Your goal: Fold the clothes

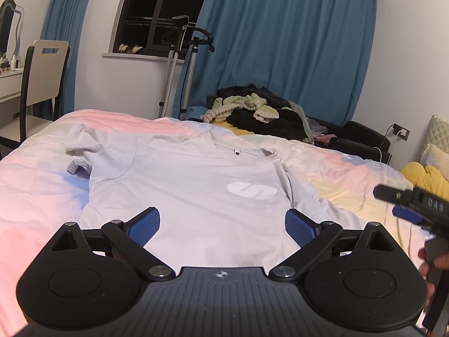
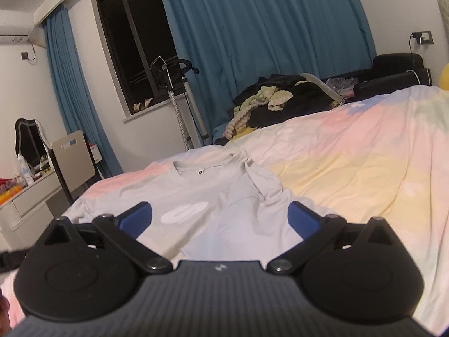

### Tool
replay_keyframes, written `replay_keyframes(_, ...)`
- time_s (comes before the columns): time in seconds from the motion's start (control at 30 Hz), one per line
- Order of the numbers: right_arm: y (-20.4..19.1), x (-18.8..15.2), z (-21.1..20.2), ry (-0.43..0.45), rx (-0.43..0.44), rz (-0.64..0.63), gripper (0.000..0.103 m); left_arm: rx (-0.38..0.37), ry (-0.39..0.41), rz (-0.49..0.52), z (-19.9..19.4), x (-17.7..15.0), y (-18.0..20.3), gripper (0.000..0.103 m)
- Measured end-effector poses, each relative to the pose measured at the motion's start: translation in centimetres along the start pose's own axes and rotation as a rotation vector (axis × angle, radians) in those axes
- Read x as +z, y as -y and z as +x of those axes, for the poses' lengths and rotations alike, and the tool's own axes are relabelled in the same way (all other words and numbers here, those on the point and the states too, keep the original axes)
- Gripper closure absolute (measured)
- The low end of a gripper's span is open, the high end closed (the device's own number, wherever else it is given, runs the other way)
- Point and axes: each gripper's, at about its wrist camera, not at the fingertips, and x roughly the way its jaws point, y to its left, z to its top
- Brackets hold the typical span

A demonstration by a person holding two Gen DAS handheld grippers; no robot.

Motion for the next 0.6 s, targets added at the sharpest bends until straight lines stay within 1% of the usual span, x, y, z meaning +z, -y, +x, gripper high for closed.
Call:
replay_keyframes(0.1, 1.7, 1.7, 1.3, -0.039, -0.031, 0.007, 0.0, 0.023, -0.007, 0.003, 0.0, 0.0, -0.1, 0.006)
replay_keyframes(0.2, 5.9, 4.0, 2.9, -0.118, -0.039, 0.145, 0.0, 0.059, -0.003, -0.006, -0.3, -0.1, 0.0, 0.006)
replay_keyframes(0.27, 8.6, 5.0, 3.7, -0.147, -0.047, 0.199, 0.0, 0.063, -0.001, -0.028, -0.2, 0.2, -0.3, 0.006)
replay_keyframes(0.33, 10.7, 5.7, 4.9, -0.188, -0.078, 0.214, 0.003, 0.063, -0.001, -0.048, -0.2, 0.5, -0.5, 0.006)
replay_keyframes(0.4, 12.5, 5.6, 6.4, -0.252, -0.094, 0.218, 0.006, 0.073, 0.004, -0.047, 0.0, 0.6, -0.5, 0.006)
replay_keyframes(0.43, 13.3, 5.3, 7.1, -0.277, -0.094, 0.233, 0.011, 0.078, 0.007, -0.046, 0.0, 0.7, -0.5, 0.006)
replay_keyframes(0.47, 14.1, 4.8, 7.6, -0.294, -0.092, 0.263, 0.02, 0.081, 0.007, -0.049, 0.2, 0.7, -0.4, 0.006)
replay_keyframes(0.5, 14.8, 4.3, 8.0, -0.309, -0.091, 0.302, 0.023, 0.077, -0.002, -0.061, 0.5, 0.7, -0.6, 0.006)
replay_keyframes(0.53, 15.2, 3.7, 8.4, -0.322, -0.081, 0.339, 0.029, 0.073, -0.01, -0.073, 0.8, 0.8, -0.7, 0.006)
replay_keyframes(0.6, 15.8, 2.5, 9.1, -0.346, -0.047, 0.407, 0.033, 0.06, -0.031, -0.096, 1.5, 0.8, -1.0, 0.006)
